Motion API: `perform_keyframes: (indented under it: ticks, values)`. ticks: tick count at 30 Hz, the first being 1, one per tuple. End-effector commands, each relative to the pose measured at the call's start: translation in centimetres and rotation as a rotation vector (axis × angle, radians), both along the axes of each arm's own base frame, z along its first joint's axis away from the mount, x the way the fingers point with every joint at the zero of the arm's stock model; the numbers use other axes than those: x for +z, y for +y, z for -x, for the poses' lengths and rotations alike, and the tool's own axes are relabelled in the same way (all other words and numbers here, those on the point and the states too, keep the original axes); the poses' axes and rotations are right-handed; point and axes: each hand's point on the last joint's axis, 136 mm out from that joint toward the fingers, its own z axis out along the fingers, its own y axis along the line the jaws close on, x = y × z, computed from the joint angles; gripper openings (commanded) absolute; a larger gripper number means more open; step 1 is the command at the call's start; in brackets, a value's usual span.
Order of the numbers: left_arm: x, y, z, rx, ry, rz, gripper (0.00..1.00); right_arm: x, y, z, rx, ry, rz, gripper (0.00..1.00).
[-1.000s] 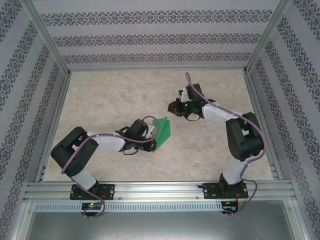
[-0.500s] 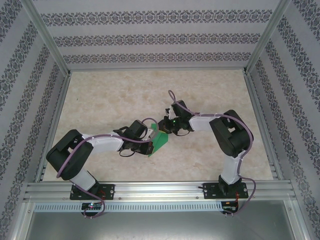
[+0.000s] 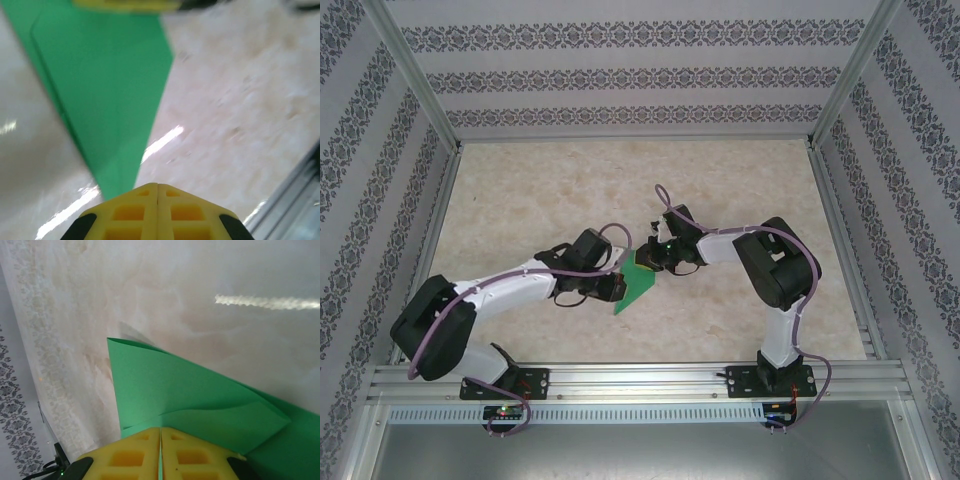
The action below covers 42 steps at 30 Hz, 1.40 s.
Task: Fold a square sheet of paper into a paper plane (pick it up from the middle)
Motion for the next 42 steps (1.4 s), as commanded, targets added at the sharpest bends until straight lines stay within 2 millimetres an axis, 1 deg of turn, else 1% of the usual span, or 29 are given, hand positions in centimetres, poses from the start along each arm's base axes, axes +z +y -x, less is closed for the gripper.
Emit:
perform_keyframes:
  ticks: [1, 3, 5, 8, 10, 14, 17, 21, 24, 29, 32, 34, 37, 38, 42]
  values:
    - [2.8, -1.1, -2.5, 0.068, 0.001, 0.102, 0.09, -4.6, -2.0, 1.5, -0.033, 0.065, 0.119, 0.10]
    - [3.0, -1.9, -4.0, 0.099, 0.023, 0.148, 0.10, -4.8, -2.0, 1.5, -0.036, 0.066, 0.122, 0.10]
    - [2.6, -2.3, -4.9, 0.124, 0.052, 0.166, 0.10, -5.0, -2.0, 1.4, -0.038, 0.069, 0.118, 0.10]
    - [1.0, -2.7, -5.5, 0.153, 0.116, 0.193, 0.10, -5.1, -1.9, 1.3, -0.043, 0.073, 0.114, 0.10]
    - [-0.1, -2.9, -5.4, 0.155, 0.161, 0.205, 0.09, -5.1, -1.9, 1.3, -0.044, 0.073, 0.115, 0.10]
    - [-2.8, -2.3, -5.0, 0.187, 0.219, 0.162, 0.08, -5.3, -2.0, 1.4, -0.045, 0.076, 0.118, 0.10]
    - [-4.3, -1.7, -4.9, 0.221, 0.249, 0.142, 0.08, -5.3, -2.0, 1.4, -0.048, 0.076, 0.120, 0.11]
    - [-5.9, -1.0, -4.0, 0.242, 0.293, 0.124, 0.07, -5.3, -2.2, 1.6, -0.050, 0.078, 0.124, 0.10]
    - [-6.3, -1.0, -3.3, 0.236, 0.325, 0.143, 0.07, -5.0, -2.1, 1.7, -0.044, 0.076, 0.117, 0.11]
    - [-6.5, -1.6, -2.0, 0.186, 0.384, 0.188, 0.09, -2.2, -1.1, 1.5, -0.019, 0.028, 0.076, 0.13]
    - [-6.3, -1.7, -1.7, 0.174, 0.387, 0.202, 0.11, -0.6, -0.3, 1.4, 0.003, 0.012, 0.038, 0.15]
    - [-5.9, -1.7, -1.9, 0.174, 0.375, 0.205, 0.12, 0.0, -0.1, 1.4, 0.012, 0.003, 0.034, 0.15]
    - [-5.2, -1.9, -2.2, 0.163, 0.349, 0.216, 0.13, 0.5, 0.0, 1.4, 0.014, -0.005, 0.028, 0.15]
    - [-5.3, -1.7, -2.2, 0.169, 0.346, 0.208, 0.13, 0.4, 0.0, 1.4, 0.016, -0.007, 0.031, 0.15]
    - [-6.7, -1.1, -1.7, 0.183, 0.373, 0.168, 0.12, -1.1, -0.4, 1.9, 0.020, 0.019, 0.066, 0.15]
